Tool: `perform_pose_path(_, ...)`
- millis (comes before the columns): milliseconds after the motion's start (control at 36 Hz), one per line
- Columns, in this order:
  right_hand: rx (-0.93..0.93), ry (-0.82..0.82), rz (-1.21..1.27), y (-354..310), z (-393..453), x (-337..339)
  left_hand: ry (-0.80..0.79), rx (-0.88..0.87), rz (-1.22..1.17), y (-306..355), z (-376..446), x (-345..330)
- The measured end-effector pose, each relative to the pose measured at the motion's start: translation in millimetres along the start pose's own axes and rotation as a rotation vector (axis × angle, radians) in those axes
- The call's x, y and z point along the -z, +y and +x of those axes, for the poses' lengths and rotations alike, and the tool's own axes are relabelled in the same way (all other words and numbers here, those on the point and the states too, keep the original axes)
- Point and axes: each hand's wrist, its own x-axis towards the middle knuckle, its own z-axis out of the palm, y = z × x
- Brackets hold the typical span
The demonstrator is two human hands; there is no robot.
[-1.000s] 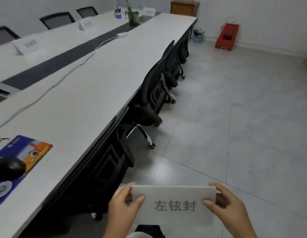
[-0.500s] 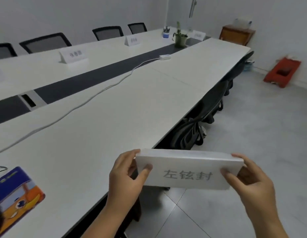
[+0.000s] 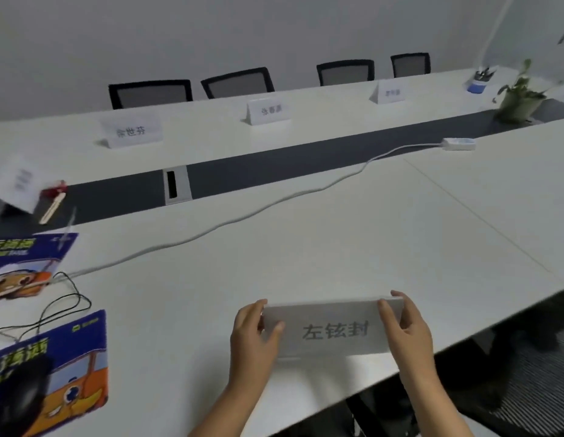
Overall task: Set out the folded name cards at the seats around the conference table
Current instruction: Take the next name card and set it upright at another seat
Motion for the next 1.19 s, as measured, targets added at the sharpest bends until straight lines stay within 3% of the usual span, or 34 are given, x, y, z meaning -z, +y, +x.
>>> perform_pose_path(333, -0.147, 0.128, 0.033, 41.8, 85.1, -7.5, 0.001, 0.079, 0.007, -4.9, 48.6, -77.0)
perform_pose_path(694, -0.051, 0.175, 0.007, 26.7, 75.1, -8.8, -0.014, 0.019, 0.108, -5.6, 49.4, -74.6)
perform_pose_path(861, 0.088, 0.165, 0.026, -12.2, 58.5, -4.0, 0.075, 0.033, -0.088, 12.2, 34.1, -59.6)
perform_pose_path(1000, 0.267, 0.04, 0.025, -44.1, 37.7, -31.3, 0.228, 0.048, -0.333, 29.9, 24.6, -16.3)
perform_pose_path(1194, 0.321, -0.383, -0.055, -70.3, 22.1, -114.9, 0.51, 0.123, -0.359, 5.3, 39.0, 65.4)
